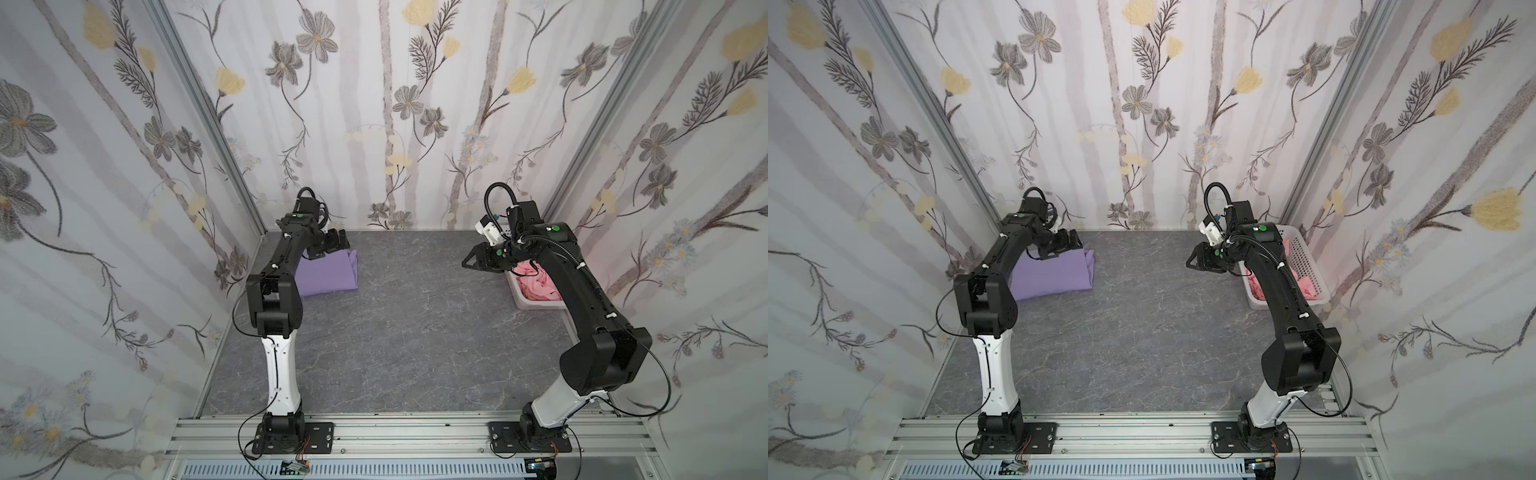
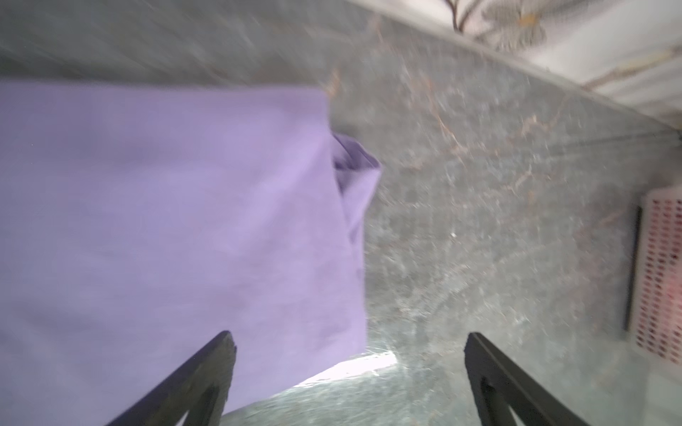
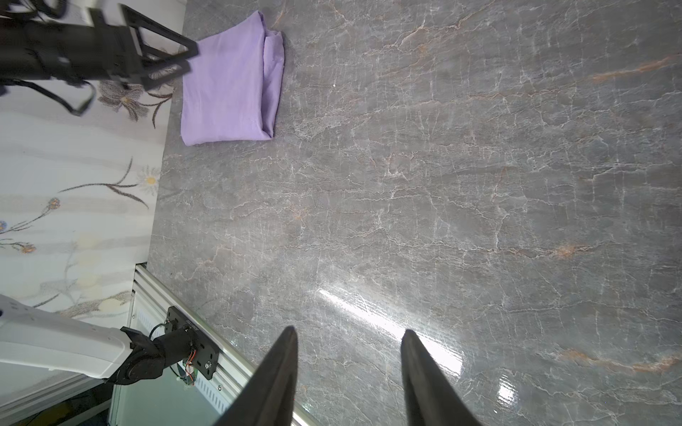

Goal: Fold and stack t-shirts
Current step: Move the T-shirt to the corner of the board.

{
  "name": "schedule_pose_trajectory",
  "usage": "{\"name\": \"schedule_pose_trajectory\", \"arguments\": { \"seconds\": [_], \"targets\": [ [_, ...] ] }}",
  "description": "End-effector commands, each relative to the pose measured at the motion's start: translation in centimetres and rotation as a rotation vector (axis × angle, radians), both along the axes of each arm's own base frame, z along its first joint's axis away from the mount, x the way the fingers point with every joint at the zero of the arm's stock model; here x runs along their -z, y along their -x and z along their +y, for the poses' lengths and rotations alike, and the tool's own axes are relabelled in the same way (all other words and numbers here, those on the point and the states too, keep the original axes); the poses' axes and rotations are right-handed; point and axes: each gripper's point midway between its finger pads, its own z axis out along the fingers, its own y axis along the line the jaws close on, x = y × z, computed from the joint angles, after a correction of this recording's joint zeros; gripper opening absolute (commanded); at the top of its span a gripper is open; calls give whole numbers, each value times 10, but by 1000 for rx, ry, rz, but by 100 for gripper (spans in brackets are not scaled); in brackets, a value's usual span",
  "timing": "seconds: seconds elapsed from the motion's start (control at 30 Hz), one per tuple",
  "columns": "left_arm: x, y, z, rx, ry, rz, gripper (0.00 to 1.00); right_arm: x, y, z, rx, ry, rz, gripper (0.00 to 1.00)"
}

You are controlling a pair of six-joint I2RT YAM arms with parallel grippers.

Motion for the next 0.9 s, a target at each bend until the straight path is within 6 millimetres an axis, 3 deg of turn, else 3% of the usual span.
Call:
{"name": "schedule_pose_trajectory", "arguments": {
  "seconds": [0.0, 0.13, 0.4, 0.7, 0.8, 0.87],
  "targets": [
    [20, 5, -35, 23, 100, 76, 100, -3, 5, 4, -9, -18, -8, 45],
    [49, 30, -15, 47, -118, 176, 100, 0, 12, 0, -6, -1, -10, 45],
    [64, 49, 42, 16, -309, 267, 100, 12, 18, 0, -6, 0, 26, 45],
    [88, 25, 105, -20, -433, 259, 100, 10, 17, 2, 4, -18, 37, 46],
    [88, 11, 127, -27, -477, 248, 100, 11, 16, 4, 10, -29, 48, 46],
    [85, 0, 153, -36, -570, 230, 100, 8, 16, 6, 13, -45, 51, 46]
  ]
}}
